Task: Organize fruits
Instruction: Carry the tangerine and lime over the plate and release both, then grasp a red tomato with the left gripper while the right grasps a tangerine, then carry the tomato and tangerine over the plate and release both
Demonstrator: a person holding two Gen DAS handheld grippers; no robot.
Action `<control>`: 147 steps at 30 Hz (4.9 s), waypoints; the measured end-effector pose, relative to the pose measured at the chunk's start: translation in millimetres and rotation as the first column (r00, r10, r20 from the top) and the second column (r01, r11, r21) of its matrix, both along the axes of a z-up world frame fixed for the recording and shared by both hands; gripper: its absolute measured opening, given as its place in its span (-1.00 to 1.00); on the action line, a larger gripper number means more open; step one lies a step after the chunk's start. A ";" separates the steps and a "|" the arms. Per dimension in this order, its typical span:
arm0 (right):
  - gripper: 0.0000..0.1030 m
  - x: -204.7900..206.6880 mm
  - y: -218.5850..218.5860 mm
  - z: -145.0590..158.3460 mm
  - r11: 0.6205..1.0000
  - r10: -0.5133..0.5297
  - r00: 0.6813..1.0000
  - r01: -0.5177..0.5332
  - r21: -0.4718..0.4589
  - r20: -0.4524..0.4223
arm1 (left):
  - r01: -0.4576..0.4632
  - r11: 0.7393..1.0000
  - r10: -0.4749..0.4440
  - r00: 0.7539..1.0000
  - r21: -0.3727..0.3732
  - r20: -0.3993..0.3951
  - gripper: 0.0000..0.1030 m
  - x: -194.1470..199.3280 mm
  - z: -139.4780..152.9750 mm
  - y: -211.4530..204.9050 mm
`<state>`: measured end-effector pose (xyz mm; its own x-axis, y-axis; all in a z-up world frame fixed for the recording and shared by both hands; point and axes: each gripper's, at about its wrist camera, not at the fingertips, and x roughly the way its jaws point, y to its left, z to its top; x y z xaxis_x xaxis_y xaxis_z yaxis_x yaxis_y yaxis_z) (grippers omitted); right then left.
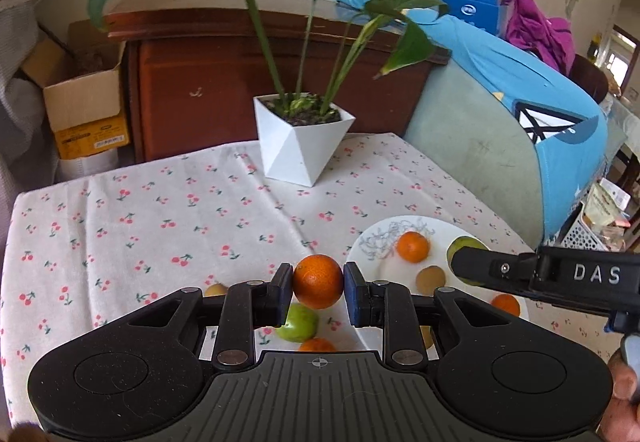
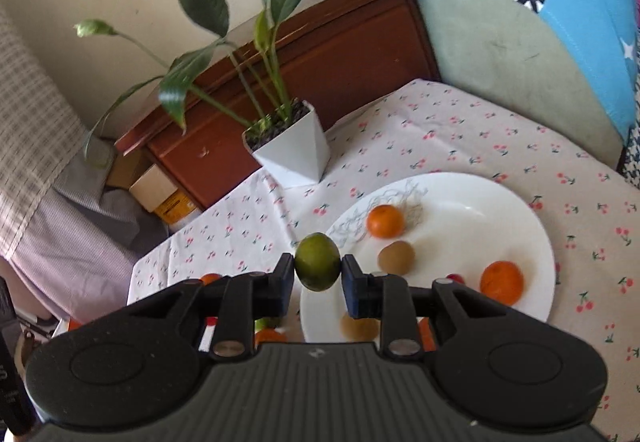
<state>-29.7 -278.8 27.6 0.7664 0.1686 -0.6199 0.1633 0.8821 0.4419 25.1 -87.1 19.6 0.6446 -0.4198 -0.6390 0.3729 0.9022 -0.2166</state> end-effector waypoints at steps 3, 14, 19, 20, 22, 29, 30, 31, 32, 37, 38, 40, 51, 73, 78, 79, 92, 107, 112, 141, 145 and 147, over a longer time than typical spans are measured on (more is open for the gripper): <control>-0.51 0.4 -15.6 -2.6 0.998 -0.066 0.998 0.066 0.010 -0.011 | 0.043 0.999 -0.043 0.999 0.013 0.009 -0.53 3.1 -3.5 -18.4; -0.51 0.5 -39.5 -28.3 0.974 -0.198 0.973 0.209 0.088 -0.122 | 0.110 0.994 -0.109 0.993 0.012 -0.050 -0.52 12.5 -27.7 -57.7; -0.48 0.0 -42.8 -32.9 0.965 -0.229 0.963 0.243 0.094 -0.139 | 0.120 0.993 -0.120 0.992 0.000 -0.046 -0.50 13.7 -29.0 -61.1; -0.47 -0.4 -43.1 -32.7 0.964 -0.235 0.962 0.249 0.092 -0.137 | 0.122 0.993 -0.122 0.992 -0.002 -0.045 -0.49 13.4 -28.0 -61.2; -0.46 -0.9 -43.2 -31.2 0.963 -0.243 0.962 0.255 0.089 -0.128 | 0.122 0.993 -0.122 0.992 -0.008 -0.042 -0.48 13.1 -24.9 -60.5; -0.44 -1.7 -41.7 -25.0 0.964 -0.249 0.964 0.256 0.072 -0.094 | 0.071 0.997 -0.071 0.997 -0.008 -0.023 -0.24 13.5 -8.5 -49.7; -0.43 -1.2 -40.7 -25.1 0.966 -0.242 0.966 0.249 0.073 -0.093 | 0.064 0.998 -0.065 0.998 -0.004 -0.022 -0.22 13.2 -6.8 -47.8; -0.43 -0.5 -39.4 -25.4 0.968 -0.233 0.968 0.241 0.076 -0.093 | 0.059 0.998 -0.059 0.998 0.002 -0.024 -0.21 13.1 -5.0 -44.9; -0.43 0.0 -37.9 -25.7 0.969 -0.226 0.970 0.234 0.078 -0.094 | 0.055 0.998 -0.055 0.998 0.009 -0.027 -0.19 12.9 -3.5 -42.6; -0.40 3.1 -22.6 -23.8 0.985 -0.157 0.984 0.162 0.060 -0.083 | 0.020 0.998 -0.018 0.999 0.063 -0.043 -0.13 14.1 2.9 -25.0; -0.38 3.2 -18.5 -22.9 0.988 -0.141 0.987 0.145 0.052 -0.077 | 0.011 0.997 -0.008 0.999 0.074 -0.048 -0.13 14.9 4.2 -20.4; -0.37 3.7 -10.6 -22.1 0.994 -0.102 0.993 0.105 0.037 -0.063 | -0.009 0.996 0.014 0.998 0.084 -0.056 -0.13 16.7 6.9 -9.1; -0.37 5.6 27.1 -23.1 0.996 0.088 0.996 -0.088 -0.001 -0.027 | -0.135 0.986 0.140 0.989 0.098 -0.050 -0.02 22.8 9.9 47.5; -0.37 16.4 80.1 -51.3 0.951 0.289 0.952 -0.298 -0.086 -0.105 | -0.030 0.972 0.045 0.997 0.233 -0.061 -0.04 20.2 -38.0 61.6; -0.37 20.7 83.2 -54.5 0.950 0.280 0.953 -0.293 -0.112 -0.118 | -0.011 0.974 0.018 1.000 0.228 -0.026 -0.04 21.7 -42.8 60.7; -0.37 21.4 83.5 -55.5 0.950 0.279 0.953 -0.292 -0.111 -0.122 | -0.006 0.973 0.011 1.000 0.230 -0.022 -0.04 22.3 -43.6 59.7; -0.38 25.1 85.7 -60.5 0.951 0.271 0.954 -0.286 -0.116 -0.131 | 0.025 0.979 -0.022 1.000 0.202 -0.018 -0.18 28.1 -55.7 59.6; -0.41 23.8 83.9 -60.1 0.956 0.258 0.958 -0.272 -0.110 -0.130 | 0.070 0.977 -0.070 0.998 0.203 -0.007 -0.56 21.3 -55.4 51.6; -0.41 23.4 80.7 -59.2 0.960 0.251 0.960 -0.263 -0.096 -0.125 | 0.059 0.979 -0.058 0.998 0.197 -0.012 -0.56 18.4 -50.6 52.5; -0.41 9.6 -12.7 2.6 0.996 -0.062 0.997 0.065 -0.057 0.040 | 0.085 0.996 -0.084 0.996 -0.016 0.044 -0.56 6.3 -4.2 -4.2; -0.41 6.3 -25.0 -0.3 0.993 -0.116 0.993 0.117 -0.032 0.017 | 0.096 0.995 -0.095 0.994 -0.024 0.046 -0.56 6.5 -6.2 -18.0; -0.41 3.8 -31.9 -3.4 0.989 -0.149 0.989 0.149 -0.008 0.000 | 0.102 0.994 -0.100 0.994 -0.027 0.042 -0.56 7.2 -8.1 -25.1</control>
<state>-25.9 -310.8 24.3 0.7822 0.0474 -0.6212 0.2935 0.8514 0.4346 32.4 -112.2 11.5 0.6233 -0.5022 -0.5994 0.4708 0.8530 -0.2252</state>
